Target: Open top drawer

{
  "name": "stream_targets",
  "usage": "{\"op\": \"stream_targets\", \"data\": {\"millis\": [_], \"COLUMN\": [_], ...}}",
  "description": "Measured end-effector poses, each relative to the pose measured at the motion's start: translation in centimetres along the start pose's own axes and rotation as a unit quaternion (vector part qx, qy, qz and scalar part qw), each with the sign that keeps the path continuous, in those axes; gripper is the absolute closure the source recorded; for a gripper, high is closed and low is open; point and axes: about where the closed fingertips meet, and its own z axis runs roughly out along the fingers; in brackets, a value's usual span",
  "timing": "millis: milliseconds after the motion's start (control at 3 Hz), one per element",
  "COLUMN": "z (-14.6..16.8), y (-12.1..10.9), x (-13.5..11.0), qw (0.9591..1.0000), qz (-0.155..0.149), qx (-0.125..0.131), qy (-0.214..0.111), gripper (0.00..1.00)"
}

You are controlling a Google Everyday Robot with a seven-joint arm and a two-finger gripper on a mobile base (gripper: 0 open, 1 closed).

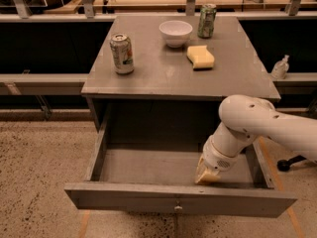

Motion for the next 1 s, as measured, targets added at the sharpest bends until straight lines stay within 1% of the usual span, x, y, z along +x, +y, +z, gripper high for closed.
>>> {"op": "stream_targets", "data": {"millis": [333,667,1000], "z": [-3.6,-11.4,-16.4], "y": [-0.2,-1.3,-1.6], "x": [0.1,1.5,2.4], "qw": [0.9991,0.9915,0.9834], "qz": [0.027,0.063,0.087], "qx": [0.029,0.098,0.131], "qy": [-0.017,-0.059,-0.09], "gripper": [1.0,1.0,1.0]}}
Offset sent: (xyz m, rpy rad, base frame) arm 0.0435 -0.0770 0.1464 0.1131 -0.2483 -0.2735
